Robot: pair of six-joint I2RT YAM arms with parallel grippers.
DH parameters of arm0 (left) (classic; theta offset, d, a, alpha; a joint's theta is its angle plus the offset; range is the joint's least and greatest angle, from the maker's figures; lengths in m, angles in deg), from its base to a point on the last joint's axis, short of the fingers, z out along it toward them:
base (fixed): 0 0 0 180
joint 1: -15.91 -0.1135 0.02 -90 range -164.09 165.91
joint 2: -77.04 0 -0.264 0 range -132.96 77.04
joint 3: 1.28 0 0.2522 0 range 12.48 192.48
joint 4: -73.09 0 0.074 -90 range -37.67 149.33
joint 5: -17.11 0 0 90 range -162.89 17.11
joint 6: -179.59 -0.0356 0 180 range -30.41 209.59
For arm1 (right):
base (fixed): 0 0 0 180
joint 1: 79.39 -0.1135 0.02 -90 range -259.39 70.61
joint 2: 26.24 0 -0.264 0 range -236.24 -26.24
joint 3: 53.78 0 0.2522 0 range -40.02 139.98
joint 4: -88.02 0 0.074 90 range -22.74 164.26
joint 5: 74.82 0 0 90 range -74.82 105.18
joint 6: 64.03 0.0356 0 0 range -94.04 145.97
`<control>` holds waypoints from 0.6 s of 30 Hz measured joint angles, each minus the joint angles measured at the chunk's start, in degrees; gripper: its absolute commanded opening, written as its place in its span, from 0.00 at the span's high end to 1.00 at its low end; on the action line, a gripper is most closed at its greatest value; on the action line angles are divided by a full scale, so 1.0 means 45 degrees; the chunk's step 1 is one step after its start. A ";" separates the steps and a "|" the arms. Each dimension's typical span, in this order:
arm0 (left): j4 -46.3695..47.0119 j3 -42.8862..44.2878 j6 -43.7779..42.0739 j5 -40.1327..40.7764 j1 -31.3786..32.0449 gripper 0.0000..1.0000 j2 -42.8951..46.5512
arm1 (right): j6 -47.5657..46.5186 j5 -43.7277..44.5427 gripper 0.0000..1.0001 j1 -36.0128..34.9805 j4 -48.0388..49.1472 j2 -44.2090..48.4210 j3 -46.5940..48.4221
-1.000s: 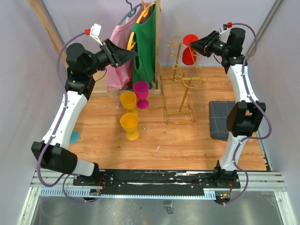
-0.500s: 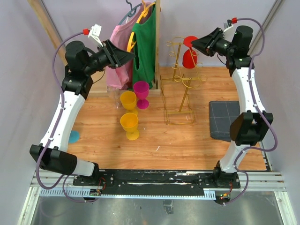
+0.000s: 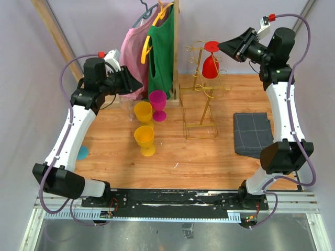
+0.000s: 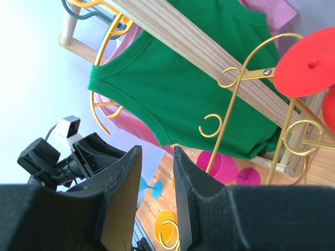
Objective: Place the wine glass upside down on the wine glass rack
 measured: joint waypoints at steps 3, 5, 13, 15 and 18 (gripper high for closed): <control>-0.0952 -0.0529 -0.0724 0.0996 0.0146 0.64 0.0092 | -0.0058 0.0034 0.67 0.0000 -0.0151 0.0049 -0.0097; -0.1428 -0.0680 -0.1141 0.1749 0.0495 0.64 0.0083 | -0.0087 0.0053 0.67 0.0005 -0.0219 0.0083 -0.0146; -0.2225 -0.0403 -0.2487 0.3988 0.2963 0.62 -0.0500 | -0.0282 0.0117 0.66 0.0019 -0.0253 0.0272 -0.0476; -0.2273 -0.0287 -0.2807 0.4464 0.3424 0.60 -0.0753 | -0.0316 0.0131 0.66 0.0034 -0.0257 0.0374 -0.0656; -0.2307 -0.0131 -0.3249 0.5153 0.3959 0.60 -0.1190 | -0.0330 0.0131 0.66 0.0053 -0.0272 0.0539 -0.0865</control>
